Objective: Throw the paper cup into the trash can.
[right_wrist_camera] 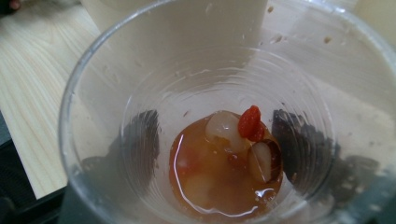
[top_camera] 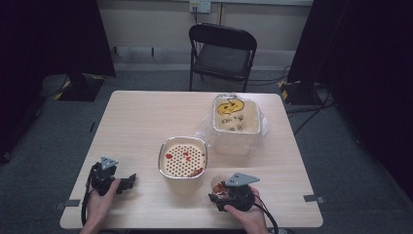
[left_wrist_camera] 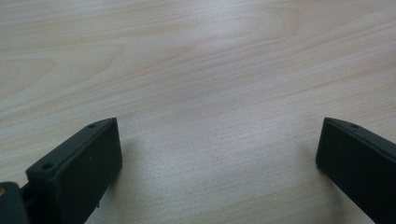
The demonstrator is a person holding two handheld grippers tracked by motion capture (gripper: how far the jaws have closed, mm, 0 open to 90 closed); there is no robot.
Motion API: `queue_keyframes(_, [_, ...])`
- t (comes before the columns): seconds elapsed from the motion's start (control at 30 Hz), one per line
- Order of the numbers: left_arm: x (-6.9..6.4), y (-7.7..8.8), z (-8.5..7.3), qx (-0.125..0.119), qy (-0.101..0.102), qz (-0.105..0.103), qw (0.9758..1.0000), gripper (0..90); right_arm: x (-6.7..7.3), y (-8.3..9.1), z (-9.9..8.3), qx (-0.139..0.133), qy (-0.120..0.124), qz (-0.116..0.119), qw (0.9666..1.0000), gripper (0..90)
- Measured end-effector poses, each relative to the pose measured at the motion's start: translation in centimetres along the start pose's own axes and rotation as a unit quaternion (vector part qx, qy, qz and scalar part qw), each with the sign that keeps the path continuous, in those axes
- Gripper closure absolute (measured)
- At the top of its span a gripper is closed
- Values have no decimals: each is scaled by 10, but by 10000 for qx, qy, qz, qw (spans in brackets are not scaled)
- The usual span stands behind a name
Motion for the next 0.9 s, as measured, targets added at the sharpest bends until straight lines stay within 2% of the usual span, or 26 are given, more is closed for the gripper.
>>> queue_keyframes(0.13, [0,0,0,1,-1,-2,10000,0,-2,1,1,-47,-22,24,10000,394])
queue_keyframes(0.43, [0,0,0,2,-9,-5,10000,0,-8,9,8,-221,-95,6,9997,398])
queue_keyframes(0.73, [0,0,0,1,-7,-5,10000,0,-18,20,25,-481,-193,-133,9986,400])
queue_keyframes(0.9, [0,0,0,0,0,-1,10000,0,-25,24,33,-470,-305,-274,9981,402])
Point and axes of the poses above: each handheld gripper's, and its own axes: y roughly backward along the jaws, z roughly out of its top, x roughly to its left, the point moved 5 cm from there along -y, roughly forward along the jaws, and after that the axes turned 1 degree about -x, right-handed, at the moved point
